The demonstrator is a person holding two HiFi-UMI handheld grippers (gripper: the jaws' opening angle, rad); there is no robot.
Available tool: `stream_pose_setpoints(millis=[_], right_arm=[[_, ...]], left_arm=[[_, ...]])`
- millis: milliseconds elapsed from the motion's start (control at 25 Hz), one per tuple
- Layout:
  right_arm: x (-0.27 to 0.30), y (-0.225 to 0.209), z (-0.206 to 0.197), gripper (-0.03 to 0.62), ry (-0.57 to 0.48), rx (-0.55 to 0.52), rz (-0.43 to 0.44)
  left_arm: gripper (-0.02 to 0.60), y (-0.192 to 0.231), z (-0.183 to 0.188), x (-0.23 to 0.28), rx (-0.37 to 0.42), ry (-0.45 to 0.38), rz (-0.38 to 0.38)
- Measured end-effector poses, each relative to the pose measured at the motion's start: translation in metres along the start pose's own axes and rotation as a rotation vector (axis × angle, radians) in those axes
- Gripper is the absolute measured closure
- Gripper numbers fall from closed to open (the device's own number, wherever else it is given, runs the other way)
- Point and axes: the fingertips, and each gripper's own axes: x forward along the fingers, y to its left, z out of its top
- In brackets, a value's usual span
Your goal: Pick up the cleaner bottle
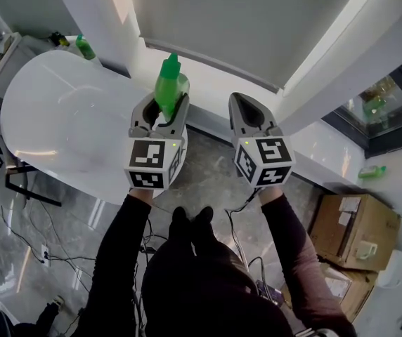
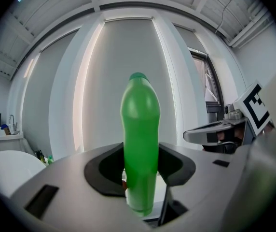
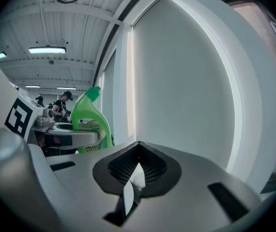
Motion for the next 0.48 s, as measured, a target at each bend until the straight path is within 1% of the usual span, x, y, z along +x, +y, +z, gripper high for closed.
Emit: stream_pose_setpoints(millis=[200, 480], right_arm=[[0.001, 0.011, 0.004, 0.594, -0.007, -0.009, -0.012], [-0.01, 0.015, 0.002, 0.594, 0.0, -0.011, -0.027]], left_arm=[[0.396, 0.014, -0.004, -0.013, -0.01, 0.008, 0.0], [0.396, 0.019, -0.007, -0.03, -0.019, 0.011, 0.0]])
